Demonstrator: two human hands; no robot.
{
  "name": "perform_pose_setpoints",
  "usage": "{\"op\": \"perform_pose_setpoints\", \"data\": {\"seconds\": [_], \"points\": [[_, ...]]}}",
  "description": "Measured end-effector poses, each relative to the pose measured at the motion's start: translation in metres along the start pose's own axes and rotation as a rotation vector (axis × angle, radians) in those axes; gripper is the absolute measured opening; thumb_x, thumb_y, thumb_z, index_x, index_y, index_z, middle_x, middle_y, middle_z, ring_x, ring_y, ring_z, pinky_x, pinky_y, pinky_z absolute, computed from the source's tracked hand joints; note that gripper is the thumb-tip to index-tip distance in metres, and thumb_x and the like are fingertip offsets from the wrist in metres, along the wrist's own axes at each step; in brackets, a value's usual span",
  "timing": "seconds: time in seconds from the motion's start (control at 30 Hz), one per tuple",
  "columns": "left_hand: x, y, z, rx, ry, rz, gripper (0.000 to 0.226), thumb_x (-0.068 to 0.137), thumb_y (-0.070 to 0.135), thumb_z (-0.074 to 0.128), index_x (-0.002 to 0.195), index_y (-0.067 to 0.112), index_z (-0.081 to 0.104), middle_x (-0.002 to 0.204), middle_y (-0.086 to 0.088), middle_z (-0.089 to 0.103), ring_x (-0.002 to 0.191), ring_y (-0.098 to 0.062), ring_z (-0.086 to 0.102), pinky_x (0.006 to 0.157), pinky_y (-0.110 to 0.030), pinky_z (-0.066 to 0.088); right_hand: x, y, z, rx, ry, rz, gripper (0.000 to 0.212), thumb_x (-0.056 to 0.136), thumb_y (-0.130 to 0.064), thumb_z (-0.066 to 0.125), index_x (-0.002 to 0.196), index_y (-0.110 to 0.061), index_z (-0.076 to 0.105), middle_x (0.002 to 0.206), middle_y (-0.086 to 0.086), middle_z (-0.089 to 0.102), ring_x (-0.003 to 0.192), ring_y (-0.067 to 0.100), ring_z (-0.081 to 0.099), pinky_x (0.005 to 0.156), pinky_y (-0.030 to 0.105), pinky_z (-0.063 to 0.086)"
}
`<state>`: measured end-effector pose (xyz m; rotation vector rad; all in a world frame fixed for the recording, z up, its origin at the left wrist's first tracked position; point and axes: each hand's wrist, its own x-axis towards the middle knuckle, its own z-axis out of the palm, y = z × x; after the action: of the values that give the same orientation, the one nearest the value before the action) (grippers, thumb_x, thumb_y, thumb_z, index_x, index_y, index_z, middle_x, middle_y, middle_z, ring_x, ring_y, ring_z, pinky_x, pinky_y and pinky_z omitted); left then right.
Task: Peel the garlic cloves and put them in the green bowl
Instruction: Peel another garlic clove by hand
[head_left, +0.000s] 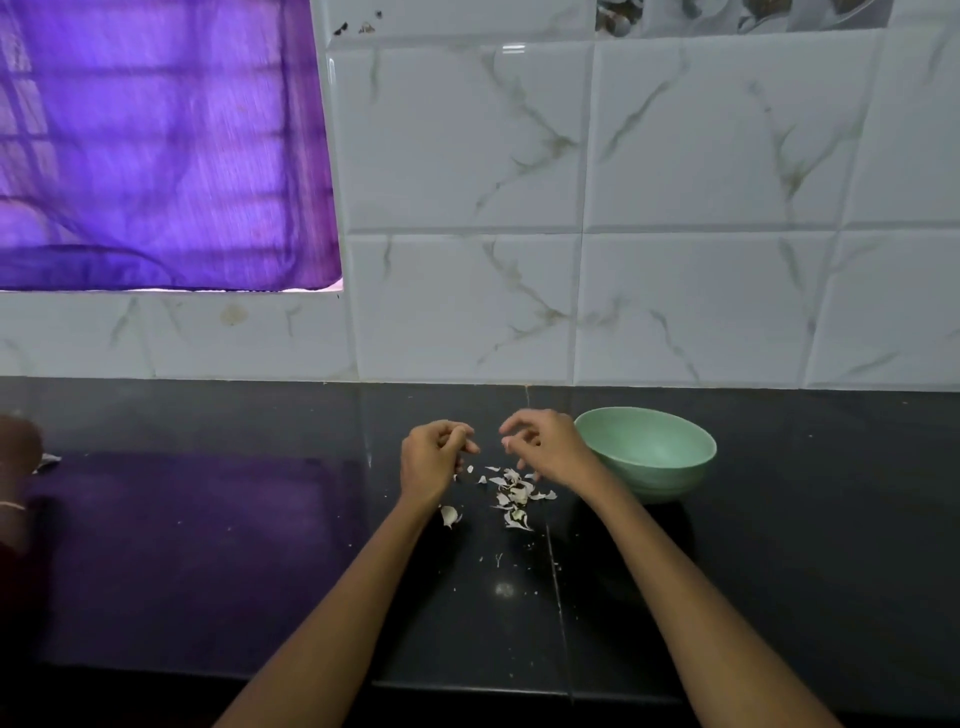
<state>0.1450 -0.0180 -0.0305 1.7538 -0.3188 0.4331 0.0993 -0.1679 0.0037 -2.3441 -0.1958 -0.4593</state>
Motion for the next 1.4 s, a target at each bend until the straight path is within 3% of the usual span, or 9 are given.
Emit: {"op": "perform_pose_setpoints", "data": {"seconds": [0.1, 0.23, 0.37, 0.5, 0.73, 0.93, 1.07, 1.27, 1.4], "points": [[0.003, -0.002, -0.002, 0.039, -0.003, -0.025, 0.023, 0.085, 0.012, 0.057, 0.068, 0.023, 0.068, 0.063, 0.006, 0.071, 0.050, -0.009, 0.058, 0.056, -0.027, 0.052, -0.004, -0.001, 0.000, -0.289, -0.281, 0.025, 0.027, 0.078, -0.017, 0.071, 0.105, -0.013, 0.067, 0.094, 0.005, 0.065, 0.079, 0.014, 0.059, 0.077, 0.028, 0.050], [0.006, -0.008, -0.006, 0.052, -0.036, -0.098, 0.021, 0.082, 0.020, 0.065, 0.061, 0.025, 0.068, 0.065, 0.005, 0.072, 0.059, -0.013, 0.067, 0.069, -0.038, 0.058, -0.010, 0.003, -0.003, -0.349, -0.446, 0.143, 0.016, 0.073, -0.012, 0.077, 0.088, -0.012, 0.070, 0.080, 0.001, 0.061, 0.069, 0.014, 0.058, 0.064, 0.022, 0.046], [0.003, -0.002, -0.007, 0.170, -0.070, -0.121, 0.027, 0.072, 0.034, 0.044, 0.060, 0.018, 0.062, 0.059, 0.008, 0.069, 0.064, -0.014, 0.067, 0.072, -0.038, 0.057, -0.009, 0.004, -0.002, -0.267, -0.284, 0.104, 0.020, 0.082, 0.005, 0.058, 0.074, -0.013, 0.063, 0.084, 0.012, 0.069, 0.054, 0.011, 0.056, 0.065, 0.024, 0.052], [-0.002, 0.003, -0.006, 0.297, -0.060, -0.082, 0.034, 0.076, 0.030, 0.039, 0.056, 0.008, 0.054, 0.053, 0.007, 0.059, 0.057, -0.017, 0.057, 0.058, -0.026, 0.042, -0.005, 0.009, -0.003, -0.146, -0.092, 0.048, 0.040, 0.083, 0.011, 0.036, 0.109, -0.005, 0.062, 0.091, 0.013, 0.069, 0.065, 0.009, 0.057, 0.074, 0.023, 0.047], [0.006, -0.016, -0.014, 0.838, -0.269, -0.078, 0.028, 0.086, 0.027, 0.062, 0.114, 0.026, 0.063, 0.114, 0.001, 0.064, 0.115, -0.022, 0.053, 0.089, -0.035, 0.044, 0.001, 0.023, 0.020, -0.345, -0.233, 0.021, 0.035, 0.087, 0.002, 0.046, 0.114, -0.011, 0.065, 0.116, 0.015, 0.065, 0.108, 0.028, 0.060, 0.094, 0.032, 0.046], [0.008, -0.020, -0.010, 0.703, -0.301, -0.025, 0.019, 0.083, 0.001, 0.057, 0.084, 0.014, 0.071, 0.097, -0.009, 0.070, 0.093, -0.024, 0.064, 0.081, -0.031, 0.051, 0.000, 0.019, 0.012, -0.253, -0.109, -0.026, 0.025, 0.075, 0.009, 0.053, 0.077, -0.010, 0.069, 0.081, 0.008, 0.070, 0.077, 0.022, 0.066, 0.070, 0.024, 0.052], [0.005, -0.012, -0.006, 0.575, -0.353, 0.105, 0.029, 0.080, -0.009, 0.050, 0.091, 0.006, 0.072, 0.092, -0.012, 0.071, 0.082, -0.022, 0.064, 0.079, -0.031, 0.051, -0.003, 0.014, 0.006, -0.144, 0.017, -0.074, 0.028, 0.086, 0.006, 0.041, 0.097, -0.006, 0.064, 0.071, -0.004, 0.060, 0.063, 0.009, 0.056, 0.063, 0.016, 0.045], [0.003, -0.006, -0.004, 0.392, -0.411, 0.193, 0.025, 0.081, 0.001, 0.065, 0.104, 0.010, 0.069, 0.089, -0.003, 0.070, 0.070, -0.003, 0.061, 0.064, -0.001, 0.045, -0.007, 0.006, -0.003, -0.235, -0.132, -0.080, 0.008, 0.075, -0.008, 0.071, 0.081, -0.012, 0.070, 0.074, -0.001, 0.068, 0.068, 0.009, 0.060, 0.069, 0.020, 0.047], [0.002, -0.003, -0.006, 0.393, -0.558, 0.158, 0.028, 0.072, 0.011, 0.078, 0.098, 0.014, 0.070, 0.082, 0.002, 0.070, 0.068, 0.002, 0.060, 0.070, -0.010, 0.049, -0.013, 0.006, -0.007, -0.268, -0.371, 0.154, 0.013, 0.071, -0.004, 0.076, 0.076, -0.011, 0.066, 0.065, 0.000, 0.061, 0.053, 0.010, 0.058, 0.057, 0.021, 0.052]]}}
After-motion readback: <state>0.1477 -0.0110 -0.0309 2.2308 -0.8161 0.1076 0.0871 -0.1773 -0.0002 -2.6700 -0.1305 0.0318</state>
